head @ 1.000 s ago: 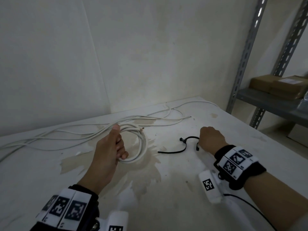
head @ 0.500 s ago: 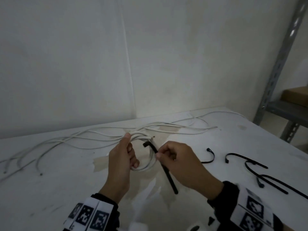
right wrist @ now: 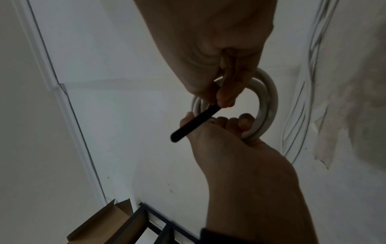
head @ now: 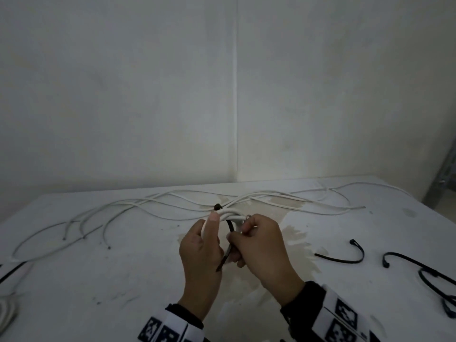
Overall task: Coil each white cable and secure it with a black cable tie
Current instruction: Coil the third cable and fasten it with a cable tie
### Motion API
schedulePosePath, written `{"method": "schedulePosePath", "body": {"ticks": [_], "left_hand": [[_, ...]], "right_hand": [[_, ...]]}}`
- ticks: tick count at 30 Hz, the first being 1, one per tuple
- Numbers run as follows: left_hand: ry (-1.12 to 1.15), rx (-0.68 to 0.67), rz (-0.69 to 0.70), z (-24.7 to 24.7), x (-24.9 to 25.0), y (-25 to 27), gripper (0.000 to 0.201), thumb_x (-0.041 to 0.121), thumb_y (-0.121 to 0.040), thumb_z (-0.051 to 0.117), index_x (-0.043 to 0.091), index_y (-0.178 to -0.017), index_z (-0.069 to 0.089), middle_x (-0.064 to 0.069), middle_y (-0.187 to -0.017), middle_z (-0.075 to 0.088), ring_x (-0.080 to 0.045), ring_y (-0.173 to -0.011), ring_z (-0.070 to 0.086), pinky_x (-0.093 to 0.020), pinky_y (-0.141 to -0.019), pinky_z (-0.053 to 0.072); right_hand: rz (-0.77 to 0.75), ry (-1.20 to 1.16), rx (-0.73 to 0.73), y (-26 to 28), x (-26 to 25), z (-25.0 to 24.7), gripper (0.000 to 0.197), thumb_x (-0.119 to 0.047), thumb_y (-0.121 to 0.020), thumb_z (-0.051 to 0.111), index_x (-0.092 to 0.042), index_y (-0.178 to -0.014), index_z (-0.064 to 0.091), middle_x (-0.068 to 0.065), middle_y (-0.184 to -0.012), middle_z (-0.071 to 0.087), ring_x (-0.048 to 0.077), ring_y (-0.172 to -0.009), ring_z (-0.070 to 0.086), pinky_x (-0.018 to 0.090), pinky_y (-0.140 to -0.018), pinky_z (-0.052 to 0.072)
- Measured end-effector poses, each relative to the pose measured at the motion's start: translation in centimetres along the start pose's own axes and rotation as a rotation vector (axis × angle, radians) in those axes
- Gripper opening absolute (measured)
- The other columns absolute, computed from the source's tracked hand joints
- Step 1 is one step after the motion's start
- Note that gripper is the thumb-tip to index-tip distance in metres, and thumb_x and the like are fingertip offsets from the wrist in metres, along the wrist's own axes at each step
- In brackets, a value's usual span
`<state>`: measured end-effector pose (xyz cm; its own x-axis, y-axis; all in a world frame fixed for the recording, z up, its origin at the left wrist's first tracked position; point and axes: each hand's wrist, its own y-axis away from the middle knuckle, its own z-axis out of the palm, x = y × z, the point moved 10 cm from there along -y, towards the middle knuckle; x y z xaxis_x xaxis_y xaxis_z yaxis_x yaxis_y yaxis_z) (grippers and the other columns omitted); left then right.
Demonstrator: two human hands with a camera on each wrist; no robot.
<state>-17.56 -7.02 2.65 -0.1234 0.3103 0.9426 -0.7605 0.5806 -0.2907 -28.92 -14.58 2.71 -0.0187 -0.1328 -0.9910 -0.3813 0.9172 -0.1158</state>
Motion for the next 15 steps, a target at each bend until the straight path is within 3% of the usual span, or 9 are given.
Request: {"method": "schedulePosePath", "body": {"ticks": [5, 9, 12, 15], "left_hand": [[0.08, -0.042, -0.19, -0.3, -1.7, -0.6, 0.04, 0.031, -0.095, 0.043, 0.008, -0.063, 0.045, 0.007, -0.038, 0.029, -0.008, -0.033, 0.027, -0.02, -0.036, 0.029], [0.152, -0.166, -0.304, 0.7, -2.5, -0.9, 0.03, 0.034, -0.095, 0.04, 0.018, -0.089, 0.064, 0.007, -0.041, 0.024, -0.007, -0.036, 0.023, -0.02, -0.037, 0.027], [0.211, -0.302, -0.342, 1.6, -2.5, -0.8, 0.031, 0.031, -0.096, 0.038, 0.015, -0.097, 0.065, 0.006, -0.041, 0.02, -0.007, -0.035, 0.018, -0.02, -0.037, 0.024], [0.247, -0.365, -0.359, 1.9, -2.2, -0.8, 0.034, 0.03, -0.096, 0.037, 0.009, -0.1, 0.064, 0.005, -0.04, 0.019, -0.007, -0.034, 0.017, -0.02, -0.036, 0.024]], "right_hand": [[-0.067, -0.11, -0.045, 0.4, -0.9, 0.6, 0.038, 0.004, -0.081, 0.063, -0.01, -0.063, 0.032, 0.015, -0.053, 0.051, 0.011, -0.033, 0.051, 0.019, -0.037, 0.042], [-0.117, -0.071, -0.112, 0.6, -1.2, 1.0, 0.039, 0.003, -0.081, 0.063, -0.01, -0.062, 0.031, 0.009, -0.051, 0.052, 0.011, -0.037, 0.051, 0.02, -0.04, 0.044], [-0.144, -0.069, -0.141, 0.5, -1.2, 0.9, 0.038, 0.004, -0.081, 0.063, -0.01, -0.063, 0.033, -0.001, -0.044, 0.051, 0.009, -0.036, 0.05, 0.02, -0.04, 0.042], [-0.17, -0.065, -0.165, 0.5, -1.1, 0.9, 0.036, 0.003, -0.081, 0.064, -0.01, -0.064, 0.035, -0.002, -0.042, 0.051, 0.008, -0.037, 0.05, 0.02, -0.04, 0.042]]}}
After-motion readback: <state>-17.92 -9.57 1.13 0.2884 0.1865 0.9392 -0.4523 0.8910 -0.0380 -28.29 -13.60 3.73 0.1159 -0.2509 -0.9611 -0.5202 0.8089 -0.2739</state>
